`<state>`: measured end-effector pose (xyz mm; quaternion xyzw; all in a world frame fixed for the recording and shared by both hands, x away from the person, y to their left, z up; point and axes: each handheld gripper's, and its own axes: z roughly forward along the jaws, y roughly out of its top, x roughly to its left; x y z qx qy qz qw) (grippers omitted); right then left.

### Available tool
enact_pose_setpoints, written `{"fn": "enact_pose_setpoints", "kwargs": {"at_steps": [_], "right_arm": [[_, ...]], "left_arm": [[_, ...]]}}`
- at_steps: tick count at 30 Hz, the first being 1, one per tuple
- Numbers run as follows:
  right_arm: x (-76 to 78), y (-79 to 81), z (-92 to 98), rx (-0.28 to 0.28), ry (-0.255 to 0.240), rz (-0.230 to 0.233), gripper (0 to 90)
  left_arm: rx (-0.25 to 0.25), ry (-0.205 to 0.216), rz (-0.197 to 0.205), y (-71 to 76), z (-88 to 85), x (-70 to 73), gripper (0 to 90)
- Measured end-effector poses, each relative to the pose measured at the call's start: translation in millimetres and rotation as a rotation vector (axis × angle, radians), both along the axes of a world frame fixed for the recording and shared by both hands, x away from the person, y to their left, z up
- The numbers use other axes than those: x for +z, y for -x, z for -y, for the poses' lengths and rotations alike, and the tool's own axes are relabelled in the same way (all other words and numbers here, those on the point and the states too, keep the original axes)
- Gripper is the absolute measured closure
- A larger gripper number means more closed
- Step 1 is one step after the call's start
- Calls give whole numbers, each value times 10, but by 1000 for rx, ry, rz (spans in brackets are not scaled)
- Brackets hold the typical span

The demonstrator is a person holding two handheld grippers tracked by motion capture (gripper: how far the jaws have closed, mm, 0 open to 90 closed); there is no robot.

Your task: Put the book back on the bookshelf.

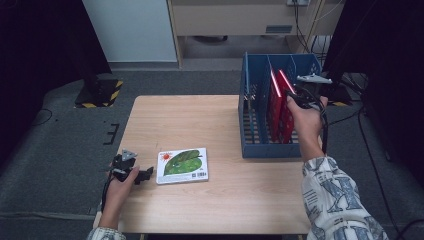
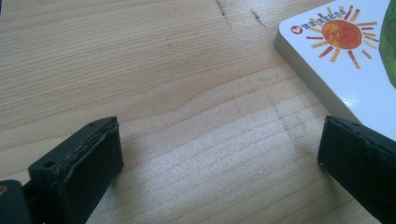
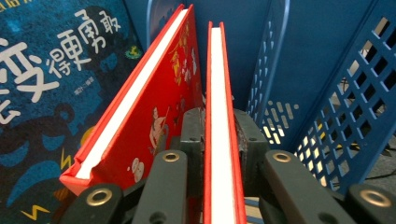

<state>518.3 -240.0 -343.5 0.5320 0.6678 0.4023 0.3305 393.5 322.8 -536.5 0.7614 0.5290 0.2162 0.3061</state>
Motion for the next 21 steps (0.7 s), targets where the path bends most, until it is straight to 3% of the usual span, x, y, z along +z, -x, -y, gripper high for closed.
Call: {"fn": "enact_pose_setpoints", "kwargs": {"at_steps": [8,21], "right_arm": [[15,-6,-32,-15,11,-5,787],[80,-147,-59,-45,-4,53,789]], "left_arm": [[0,0,0,0,0,0,0],[-1,0,0,-2,-1,0,0]]}}
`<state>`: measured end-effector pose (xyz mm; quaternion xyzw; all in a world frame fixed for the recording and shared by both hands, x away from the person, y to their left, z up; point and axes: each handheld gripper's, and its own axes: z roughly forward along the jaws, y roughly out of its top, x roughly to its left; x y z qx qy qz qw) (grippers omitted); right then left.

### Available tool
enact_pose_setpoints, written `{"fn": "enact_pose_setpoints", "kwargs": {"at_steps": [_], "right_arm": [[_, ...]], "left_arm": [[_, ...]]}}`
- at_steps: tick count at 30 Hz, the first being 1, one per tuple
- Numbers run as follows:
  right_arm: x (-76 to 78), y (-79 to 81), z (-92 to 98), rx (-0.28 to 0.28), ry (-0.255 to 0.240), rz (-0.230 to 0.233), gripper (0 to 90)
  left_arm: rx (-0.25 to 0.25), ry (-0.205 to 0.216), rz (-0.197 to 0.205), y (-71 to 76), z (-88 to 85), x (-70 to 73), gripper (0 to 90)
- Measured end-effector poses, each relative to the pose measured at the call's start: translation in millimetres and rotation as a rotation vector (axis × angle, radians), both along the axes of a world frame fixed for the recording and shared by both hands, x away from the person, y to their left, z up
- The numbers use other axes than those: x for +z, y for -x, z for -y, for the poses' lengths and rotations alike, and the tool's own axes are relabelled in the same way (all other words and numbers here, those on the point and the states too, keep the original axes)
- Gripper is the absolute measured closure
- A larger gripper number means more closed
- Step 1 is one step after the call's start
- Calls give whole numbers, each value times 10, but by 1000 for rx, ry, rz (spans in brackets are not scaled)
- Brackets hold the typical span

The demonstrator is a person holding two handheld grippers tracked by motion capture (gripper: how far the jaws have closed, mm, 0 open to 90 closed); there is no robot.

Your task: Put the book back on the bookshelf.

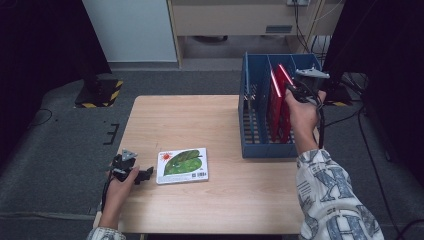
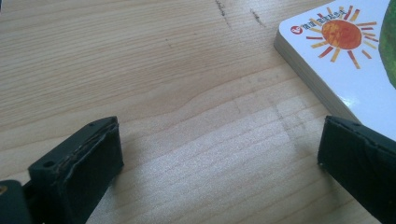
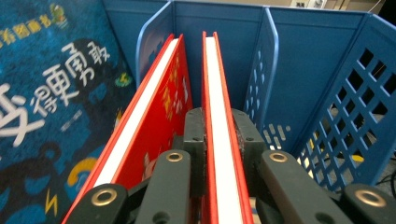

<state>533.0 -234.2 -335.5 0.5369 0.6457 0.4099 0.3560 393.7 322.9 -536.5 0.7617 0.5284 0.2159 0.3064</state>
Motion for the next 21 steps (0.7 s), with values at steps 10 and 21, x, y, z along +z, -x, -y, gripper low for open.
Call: {"fn": "enact_pose_setpoints", "kwargs": {"at_steps": [10,21], "right_arm": [[-44,-111,-4,-21,-15,20,789],[-103,-173,33,-28,-39,15,789]], "left_arm": [[0,0,0,1,1,0,0],[0,-1,0,4,1,0,0]]}}
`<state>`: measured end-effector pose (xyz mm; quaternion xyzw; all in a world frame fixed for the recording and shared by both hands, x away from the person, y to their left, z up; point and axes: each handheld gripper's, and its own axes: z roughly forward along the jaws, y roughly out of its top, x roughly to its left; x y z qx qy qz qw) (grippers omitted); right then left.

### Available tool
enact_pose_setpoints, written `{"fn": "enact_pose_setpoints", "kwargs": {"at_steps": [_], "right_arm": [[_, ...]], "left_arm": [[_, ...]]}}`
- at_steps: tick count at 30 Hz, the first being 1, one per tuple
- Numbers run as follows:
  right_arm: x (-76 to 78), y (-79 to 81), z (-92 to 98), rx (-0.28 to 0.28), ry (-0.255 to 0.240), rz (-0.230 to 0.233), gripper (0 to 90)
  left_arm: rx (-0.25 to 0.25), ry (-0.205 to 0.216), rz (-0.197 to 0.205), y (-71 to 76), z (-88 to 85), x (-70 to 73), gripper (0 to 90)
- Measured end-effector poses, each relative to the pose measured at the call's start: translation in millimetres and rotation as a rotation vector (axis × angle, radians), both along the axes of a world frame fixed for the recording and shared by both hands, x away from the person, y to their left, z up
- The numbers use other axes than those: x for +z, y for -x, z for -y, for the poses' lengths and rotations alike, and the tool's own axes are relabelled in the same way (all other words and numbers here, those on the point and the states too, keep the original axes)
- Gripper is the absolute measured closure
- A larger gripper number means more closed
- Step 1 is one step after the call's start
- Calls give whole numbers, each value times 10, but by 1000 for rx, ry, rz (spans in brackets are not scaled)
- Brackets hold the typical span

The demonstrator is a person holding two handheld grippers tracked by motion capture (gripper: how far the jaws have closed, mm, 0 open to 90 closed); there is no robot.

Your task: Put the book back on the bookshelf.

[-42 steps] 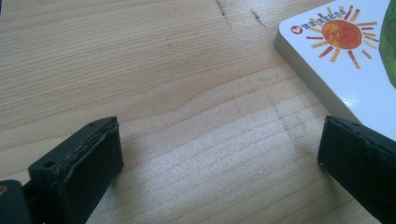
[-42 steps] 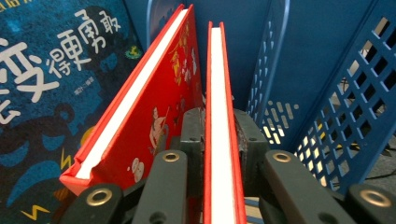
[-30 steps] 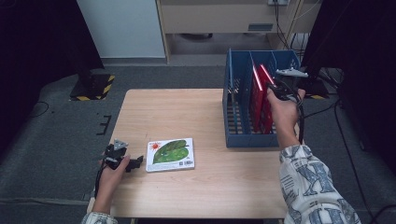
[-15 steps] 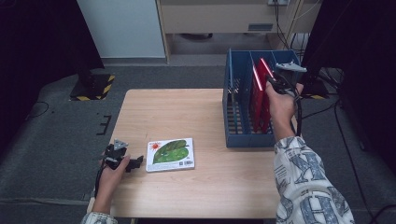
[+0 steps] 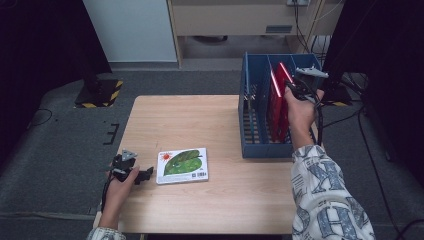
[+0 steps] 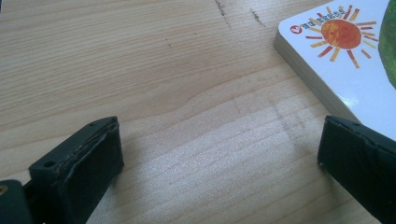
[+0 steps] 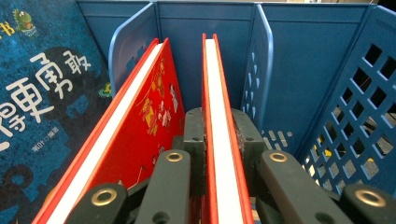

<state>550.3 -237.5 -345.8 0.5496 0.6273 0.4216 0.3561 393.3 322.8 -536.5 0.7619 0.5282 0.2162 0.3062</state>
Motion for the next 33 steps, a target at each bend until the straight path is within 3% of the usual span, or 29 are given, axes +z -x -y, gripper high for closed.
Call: {"fn": "enact_pose_setpoints", "kwargs": {"at_steps": [33], "right_arm": [[-72,-43,-57,1,18,23,789]], "left_arm": [[0,0,0,0,0,0,0]]}}
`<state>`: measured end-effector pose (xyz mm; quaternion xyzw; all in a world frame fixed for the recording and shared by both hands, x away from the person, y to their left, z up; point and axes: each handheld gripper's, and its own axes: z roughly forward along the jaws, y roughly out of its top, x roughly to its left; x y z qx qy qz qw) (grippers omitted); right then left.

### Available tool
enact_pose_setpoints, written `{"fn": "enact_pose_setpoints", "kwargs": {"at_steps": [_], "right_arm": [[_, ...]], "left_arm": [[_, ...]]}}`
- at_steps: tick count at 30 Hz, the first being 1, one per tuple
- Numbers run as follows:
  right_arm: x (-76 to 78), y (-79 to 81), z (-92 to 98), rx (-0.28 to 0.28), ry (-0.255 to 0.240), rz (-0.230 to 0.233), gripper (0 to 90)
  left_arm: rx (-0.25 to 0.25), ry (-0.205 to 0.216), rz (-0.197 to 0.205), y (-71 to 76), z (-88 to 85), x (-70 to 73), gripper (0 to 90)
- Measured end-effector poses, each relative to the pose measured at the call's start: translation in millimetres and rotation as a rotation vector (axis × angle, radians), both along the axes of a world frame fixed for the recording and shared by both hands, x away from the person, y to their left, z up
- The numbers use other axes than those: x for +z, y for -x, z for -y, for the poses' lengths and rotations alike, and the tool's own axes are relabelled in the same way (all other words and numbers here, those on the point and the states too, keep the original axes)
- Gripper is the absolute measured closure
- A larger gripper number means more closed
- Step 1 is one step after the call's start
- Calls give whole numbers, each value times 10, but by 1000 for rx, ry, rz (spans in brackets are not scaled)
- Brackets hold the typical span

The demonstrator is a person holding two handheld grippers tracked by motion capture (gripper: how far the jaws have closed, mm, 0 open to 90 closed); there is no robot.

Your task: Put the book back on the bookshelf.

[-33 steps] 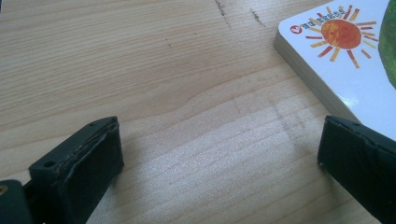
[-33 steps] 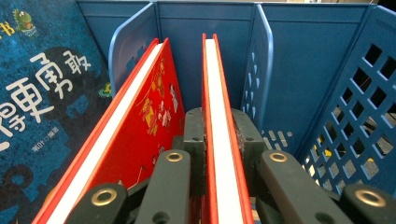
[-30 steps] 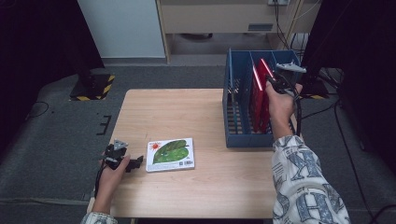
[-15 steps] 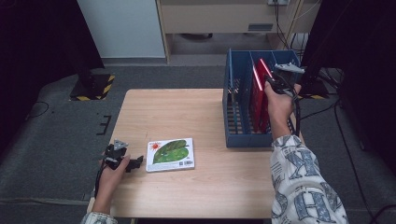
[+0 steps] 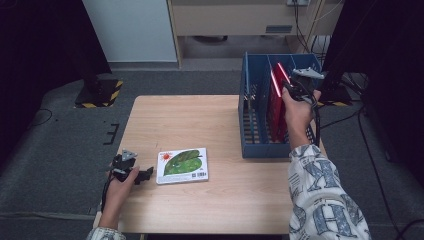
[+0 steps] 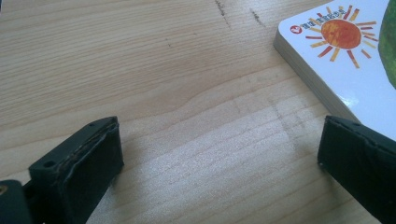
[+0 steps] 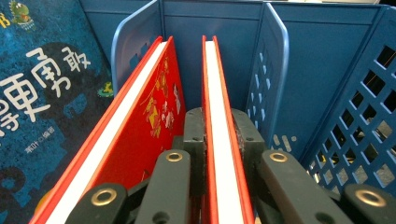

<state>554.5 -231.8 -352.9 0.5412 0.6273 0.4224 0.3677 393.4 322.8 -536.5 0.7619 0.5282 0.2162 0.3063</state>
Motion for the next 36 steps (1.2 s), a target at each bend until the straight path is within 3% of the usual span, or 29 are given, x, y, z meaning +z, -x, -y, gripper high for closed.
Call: {"fn": "enact_pose_setpoints", "kwargs": {"at_steps": [8,19,36], "right_arm": [[-25,22,-43,6,14,11,785],[6,59,-35,43,-36,-24,737],[253,197,-74,96,-64,31,725]], "left_arm": [[0,0,0,0,0,0,0],[0,0,0,0,0,0,0],[-1,0,-1,-2,0,0,0]]}}
